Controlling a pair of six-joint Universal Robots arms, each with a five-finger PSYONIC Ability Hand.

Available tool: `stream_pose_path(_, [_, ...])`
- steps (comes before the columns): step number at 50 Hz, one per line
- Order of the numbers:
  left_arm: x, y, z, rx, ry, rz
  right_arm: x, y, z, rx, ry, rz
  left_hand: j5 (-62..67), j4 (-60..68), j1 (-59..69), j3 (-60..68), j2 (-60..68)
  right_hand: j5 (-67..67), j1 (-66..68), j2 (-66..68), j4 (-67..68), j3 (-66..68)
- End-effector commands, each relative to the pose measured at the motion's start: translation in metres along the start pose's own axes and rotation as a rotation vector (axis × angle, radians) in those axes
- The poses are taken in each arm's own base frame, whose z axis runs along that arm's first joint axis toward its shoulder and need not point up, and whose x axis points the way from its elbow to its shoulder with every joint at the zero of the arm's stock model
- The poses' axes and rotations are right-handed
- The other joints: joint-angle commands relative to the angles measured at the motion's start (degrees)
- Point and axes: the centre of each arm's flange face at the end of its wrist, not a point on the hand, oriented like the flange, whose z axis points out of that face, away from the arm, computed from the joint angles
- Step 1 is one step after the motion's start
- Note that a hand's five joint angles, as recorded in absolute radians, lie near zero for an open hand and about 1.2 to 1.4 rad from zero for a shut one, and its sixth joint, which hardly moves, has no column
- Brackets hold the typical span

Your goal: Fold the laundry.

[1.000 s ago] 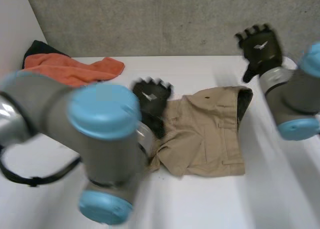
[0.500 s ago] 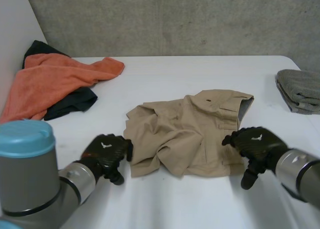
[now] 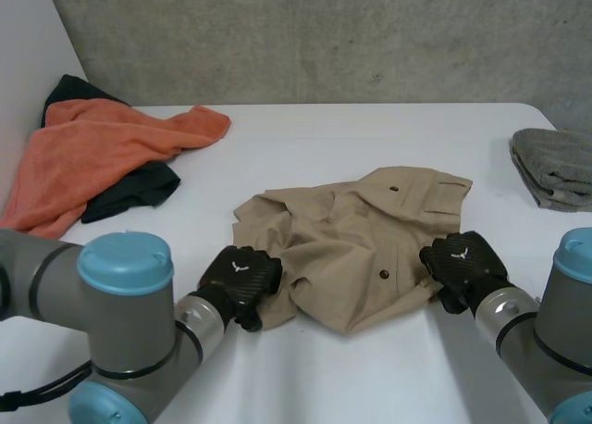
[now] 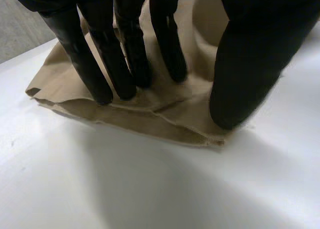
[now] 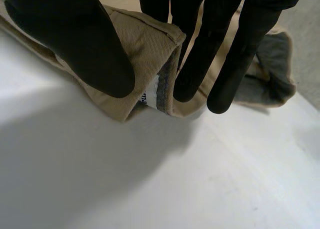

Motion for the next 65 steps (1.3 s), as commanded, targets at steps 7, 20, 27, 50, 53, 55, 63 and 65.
stream_pose_path(7, [-0.004,-0.009,0.006,0.019,-0.166,0.044,0.017,-0.032,-0.005,0.105,0.062,0.021,33.47,33.18,31.43,33.31,33.20,13.37,17.13,12.47,11.66,12.13])
stream_pose_path(20, [-0.040,-0.186,-0.111,0.631,-0.310,0.011,0.078,-0.159,-0.071,0.357,0.197,0.007,33.47,33.18,31.43,33.31,33.20,13.37,17.13,12.47,11.66,12.13])
stream_pose_path(27, [-0.065,-0.272,-0.197,0.961,-0.423,-0.007,0.124,-0.259,-0.154,0.642,0.299,0.072,33.47,33.18,31.43,33.31,33.20,13.37,17.13,12.47,11.66,12.13])
stream_pose_path(50, [-0.130,-0.230,0.060,0.719,-0.444,0.024,0.135,-0.182,0.068,0.298,0.286,0.412,33.47,33.18,31.43,33.31,33.20,13.37,17.13,12.47,11.66,12.13])
stream_pose_path(53, [-0.125,-0.218,0.091,0.764,-0.395,0.036,0.137,-0.161,0.099,0.301,0.382,0.418,33.47,33.18,31.43,33.31,33.20,13.37,17.13,12.47,11.66,12.13])
stream_pose_path(55, [-0.123,-0.216,0.101,0.794,-0.376,0.044,0.137,-0.153,0.113,0.325,0.424,0.417,33.47,33.18,31.43,33.31,33.20,13.37,17.13,12.47,11.66,12.13])
stream_pose_path(63, [-0.133,-0.239,0.096,0.958,-0.387,-0.050,0.132,-0.167,0.133,0.480,0.526,0.263,-36.53,-36.82,-38.57,-36.69,-36.80,-56.63,-52.87,-57.53,-58.34,-57.87])
stream_pose_path(65, [-0.132,-0.243,0.091,0.963,-0.398,-0.056,0.130,-0.173,0.127,0.477,0.517,0.244,-36.53,-36.82,-38.57,-36.69,-36.80,-56.63,-52.87,-57.53,-58.34,-57.87])
